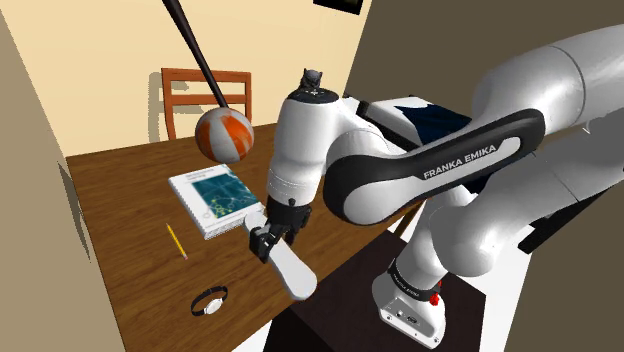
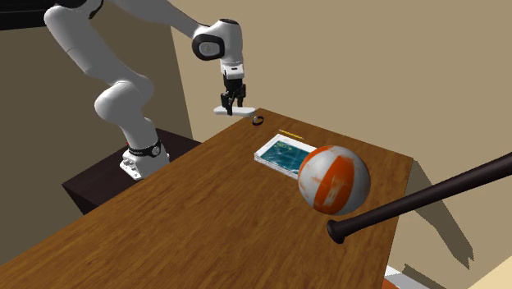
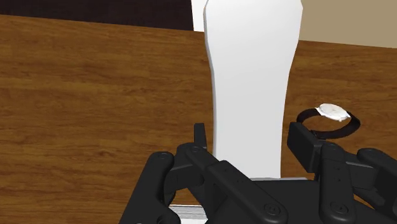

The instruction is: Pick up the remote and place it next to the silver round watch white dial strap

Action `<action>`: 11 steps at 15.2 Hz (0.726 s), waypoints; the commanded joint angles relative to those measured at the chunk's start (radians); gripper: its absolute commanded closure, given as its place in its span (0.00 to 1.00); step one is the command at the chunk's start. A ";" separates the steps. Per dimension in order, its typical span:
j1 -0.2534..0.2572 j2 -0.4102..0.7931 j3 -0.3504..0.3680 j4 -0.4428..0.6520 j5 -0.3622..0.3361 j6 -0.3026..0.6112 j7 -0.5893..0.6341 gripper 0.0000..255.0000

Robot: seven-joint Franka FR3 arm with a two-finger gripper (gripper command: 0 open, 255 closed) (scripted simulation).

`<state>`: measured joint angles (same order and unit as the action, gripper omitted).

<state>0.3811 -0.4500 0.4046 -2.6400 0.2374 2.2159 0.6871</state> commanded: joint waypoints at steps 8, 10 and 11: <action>0.007 0.085 0.050 -0.044 0.008 0.130 0.040 1.00; 0.004 0.109 0.057 -0.055 0.006 0.165 0.043 1.00; 0.002 0.122 0.061 -0.060 0.004 0.183 0.045 1.00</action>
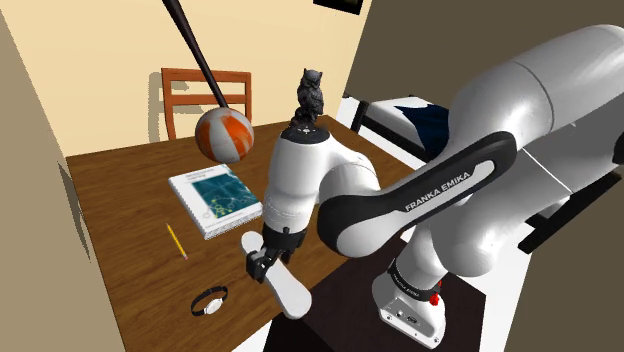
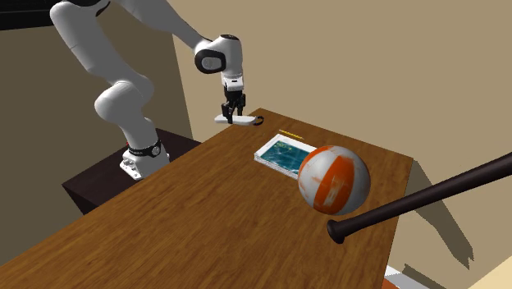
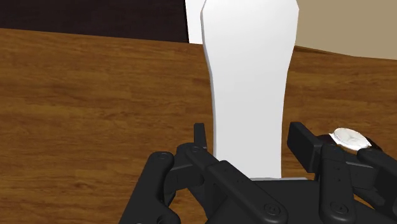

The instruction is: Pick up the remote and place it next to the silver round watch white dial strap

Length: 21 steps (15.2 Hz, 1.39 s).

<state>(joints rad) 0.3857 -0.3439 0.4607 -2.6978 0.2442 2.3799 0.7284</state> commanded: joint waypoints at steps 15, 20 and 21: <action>-0.017 0.106 0.028 -0.030 -0.025 0.135 0.022 0.00; -0.017 0.106 0.028 -0.031 -0.025 0.135 0.022 0.00; -0.011 0.069 0.019 -0.021 -0.014 0.090 0.013 0.00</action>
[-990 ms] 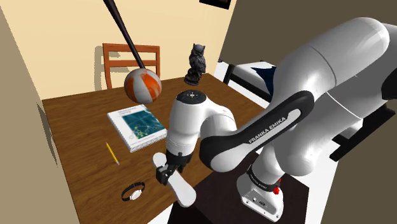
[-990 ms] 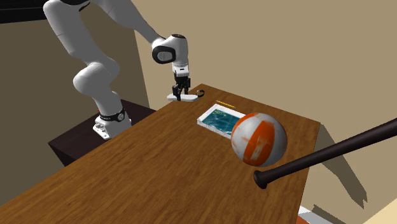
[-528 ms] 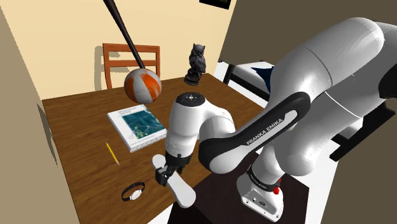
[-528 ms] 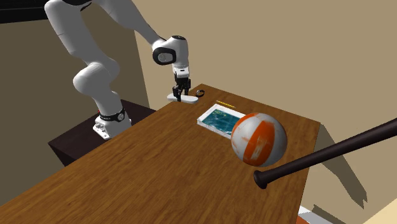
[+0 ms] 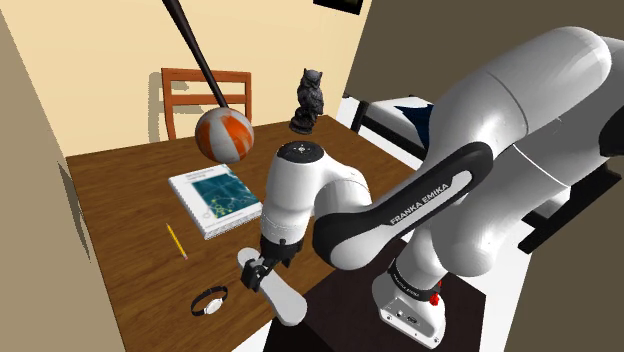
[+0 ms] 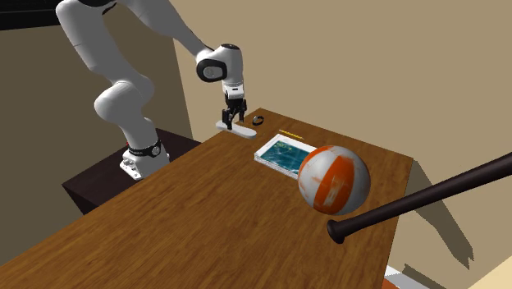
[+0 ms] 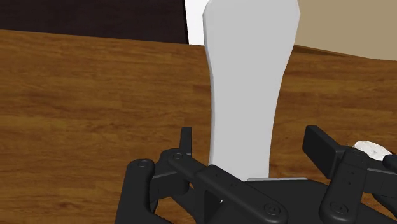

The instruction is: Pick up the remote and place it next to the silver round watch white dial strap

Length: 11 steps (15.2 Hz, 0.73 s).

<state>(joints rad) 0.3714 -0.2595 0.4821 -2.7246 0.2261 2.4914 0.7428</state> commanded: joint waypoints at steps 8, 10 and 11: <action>0.015 -0.108 -0.028 0.040 0.020 -0.146 -0.019 0.00; 0.015 -0.108 -0.028 0.040 0.020 -0.146 -0.019 0.00; 0.015 -0.108 -0.028 0.040 0.020 -0.146 -0.019 0.00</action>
